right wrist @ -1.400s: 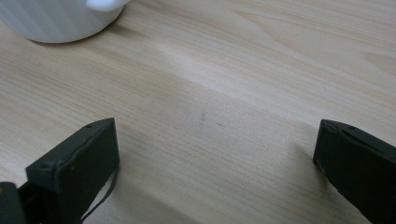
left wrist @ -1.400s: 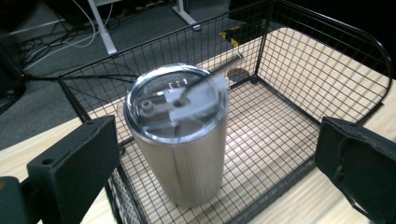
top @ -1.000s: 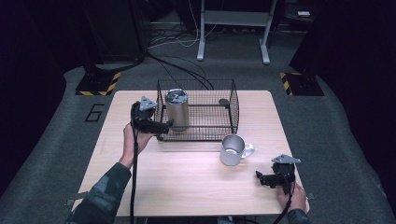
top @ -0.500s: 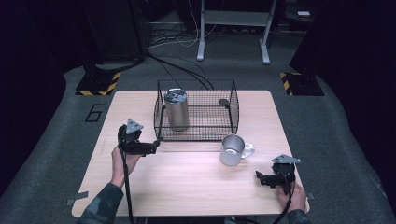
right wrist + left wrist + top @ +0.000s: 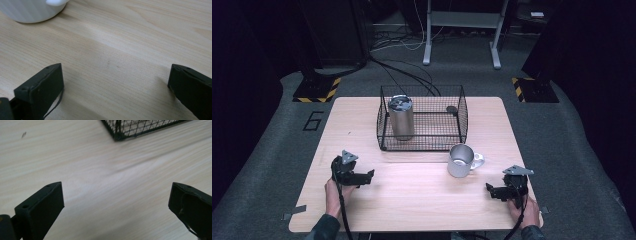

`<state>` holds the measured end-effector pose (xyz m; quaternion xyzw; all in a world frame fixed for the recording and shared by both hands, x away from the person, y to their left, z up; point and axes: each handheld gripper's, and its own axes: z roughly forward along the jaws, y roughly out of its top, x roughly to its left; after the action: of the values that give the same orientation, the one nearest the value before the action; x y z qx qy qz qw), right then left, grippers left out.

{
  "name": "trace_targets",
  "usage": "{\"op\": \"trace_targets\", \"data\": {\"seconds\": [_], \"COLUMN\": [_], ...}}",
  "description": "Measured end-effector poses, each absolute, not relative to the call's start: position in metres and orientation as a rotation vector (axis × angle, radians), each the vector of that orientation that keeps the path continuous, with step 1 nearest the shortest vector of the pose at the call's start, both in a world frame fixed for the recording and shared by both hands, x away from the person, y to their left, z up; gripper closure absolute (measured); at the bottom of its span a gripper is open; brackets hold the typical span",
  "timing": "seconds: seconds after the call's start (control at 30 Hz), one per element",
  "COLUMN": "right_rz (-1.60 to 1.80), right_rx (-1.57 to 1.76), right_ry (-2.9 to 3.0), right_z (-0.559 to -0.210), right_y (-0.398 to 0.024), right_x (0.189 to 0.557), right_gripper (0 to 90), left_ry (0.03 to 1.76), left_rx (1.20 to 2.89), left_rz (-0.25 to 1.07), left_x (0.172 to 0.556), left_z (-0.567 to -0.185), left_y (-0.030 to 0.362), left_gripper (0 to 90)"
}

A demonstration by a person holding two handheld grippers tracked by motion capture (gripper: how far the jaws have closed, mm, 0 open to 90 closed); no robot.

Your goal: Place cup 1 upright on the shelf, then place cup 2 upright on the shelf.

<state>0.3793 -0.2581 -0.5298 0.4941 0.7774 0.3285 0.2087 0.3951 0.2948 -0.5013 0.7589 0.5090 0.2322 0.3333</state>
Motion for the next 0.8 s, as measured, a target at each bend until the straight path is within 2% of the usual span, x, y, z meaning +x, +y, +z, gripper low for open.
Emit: {"op": "trace_targets", "data": {"seconds": [0.33,0.8], "right_rz": [0.910,0.885], "right_rx": [1.399,1.383], "right_ry": [2.135,2.146], "right_z": [-0.530,-0.528], "right_y": [-0.256,-0.255], "right_x": [0.377,0.376], "right_gripper": [0.0,0.0], "left_ry": [1.372,1.367], "left_rx": [1.999,1.997], "left_rz": [0.566,0.580], "left_x": [0.386,0.386], "left_z": [-0.527,-0.531], "left_y": [0.307,0.304], "left_gripper": [0.1,0.0]}}
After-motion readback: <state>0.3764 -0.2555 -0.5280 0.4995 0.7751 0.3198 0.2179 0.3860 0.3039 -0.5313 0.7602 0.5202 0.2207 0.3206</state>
